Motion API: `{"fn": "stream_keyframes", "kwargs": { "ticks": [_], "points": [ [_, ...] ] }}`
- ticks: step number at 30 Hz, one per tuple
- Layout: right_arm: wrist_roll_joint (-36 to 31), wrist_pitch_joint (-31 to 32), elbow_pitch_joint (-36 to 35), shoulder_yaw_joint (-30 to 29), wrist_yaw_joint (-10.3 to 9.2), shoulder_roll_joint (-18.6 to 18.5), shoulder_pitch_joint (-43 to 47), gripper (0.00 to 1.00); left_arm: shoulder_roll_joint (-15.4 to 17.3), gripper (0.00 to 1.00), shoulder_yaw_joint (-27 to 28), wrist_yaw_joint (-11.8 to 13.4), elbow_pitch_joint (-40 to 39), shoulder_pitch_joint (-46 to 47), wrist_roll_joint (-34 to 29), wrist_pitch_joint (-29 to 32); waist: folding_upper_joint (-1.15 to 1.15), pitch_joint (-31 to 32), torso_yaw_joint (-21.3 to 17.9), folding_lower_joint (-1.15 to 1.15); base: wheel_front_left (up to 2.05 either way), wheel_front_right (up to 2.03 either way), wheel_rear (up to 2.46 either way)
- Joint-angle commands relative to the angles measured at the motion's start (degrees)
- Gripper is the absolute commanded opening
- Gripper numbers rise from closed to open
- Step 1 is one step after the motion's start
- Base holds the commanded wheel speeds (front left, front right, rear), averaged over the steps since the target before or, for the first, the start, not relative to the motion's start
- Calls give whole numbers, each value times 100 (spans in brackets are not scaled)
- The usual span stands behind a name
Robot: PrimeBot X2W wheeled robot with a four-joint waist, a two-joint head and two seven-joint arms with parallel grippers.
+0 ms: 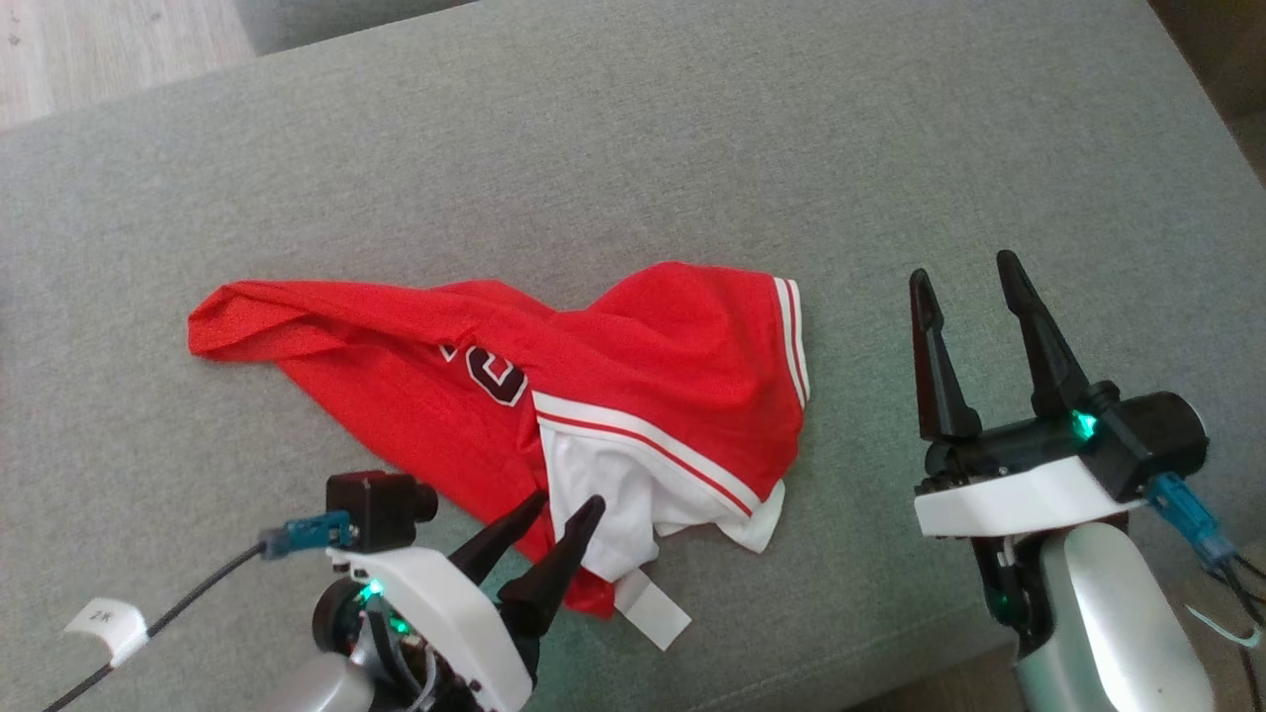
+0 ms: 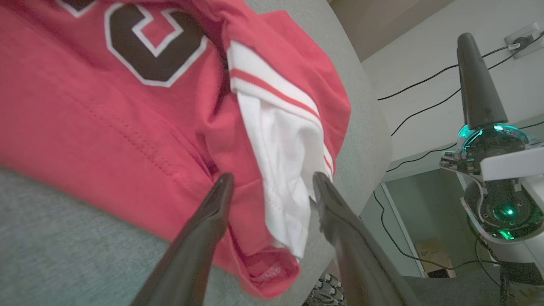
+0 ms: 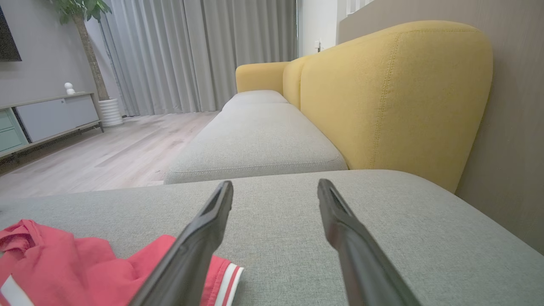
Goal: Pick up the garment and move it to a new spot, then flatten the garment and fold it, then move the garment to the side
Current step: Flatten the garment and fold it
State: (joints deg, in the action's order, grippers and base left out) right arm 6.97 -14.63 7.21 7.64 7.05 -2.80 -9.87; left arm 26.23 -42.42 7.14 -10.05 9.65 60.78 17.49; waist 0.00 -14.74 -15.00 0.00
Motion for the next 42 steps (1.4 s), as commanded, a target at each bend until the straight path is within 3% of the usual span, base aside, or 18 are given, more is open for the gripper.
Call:
{"fn": "stream_keyframes", "kwargs": {
  "ticks": [1,2,3,7,10,12,14,15,16,25,30,38,42],
  "points": [
    [-51,-37,-201,96,44,-8,-58,100,122,92,206,41,-243,77,-84,-41,0,1,7,0,0,0,0],
    [-53,-37,-203,89,44,-8,-55,100,146,89,210,49,-274,62,-89,-41,0,2,12,0,0,0,0],
    [-55,-37,-204,85,44,-8,-51,100,170,78,217,59,-307,45,-95,-44,0,4,17,0,0,0,0],
    [-62,-37,-202,78,44,-8,-44,100,222,65,228,95,-411,-20,-93,-50,0,13,44,0,0,0,0],
    [-58,-37,-197,97,44,-8,-58,100,210,72,211,104,-394,-33,-90,-48,0,11,55,0,0,0,0],
    [-54,-37,-196,111,44,-8,-65,100,183,67,188,106,-370,-17,-95,-39,0,9,57,0,0,0,0],
    [-56,-37,-194,121,44,-8,-69,100,164,43,158,89,-355,2,-94,-16,0,6,49,0,0,0,0],
    [-58,-37,-192,125,44,-8,-72,100,158,26,147,79,-352,11,-92,-7,0,4,43,0,0,0,0],
    [-60,-37,-190,126,44,-8,-75,100,157,0,133,62,-353,22,-94,4,0,2,36,0,0,0,0],
    [-34,-37,-169,164,44,-8,-78,100,258,0,102,-76,-896,388,-128,277,0,24,-75,0,0,0,0],
    [58,-37,-155,269,44,-8,-116,100,-19,0,243,-3,-1097,1038,189,681,0,1,-241,0,0,0,0],
    [344,-37,-158,581,44,-8,-276,100,-716,0,1001,535,251,2716,598,982,0,-231,-905,0,0,0,0],
    [549,-37,-192,661,44,-8,-302,100,-662,0,1285,741,1159,3580,376,980,0,-411,-1283,0,0,0,0]
  ]
}}
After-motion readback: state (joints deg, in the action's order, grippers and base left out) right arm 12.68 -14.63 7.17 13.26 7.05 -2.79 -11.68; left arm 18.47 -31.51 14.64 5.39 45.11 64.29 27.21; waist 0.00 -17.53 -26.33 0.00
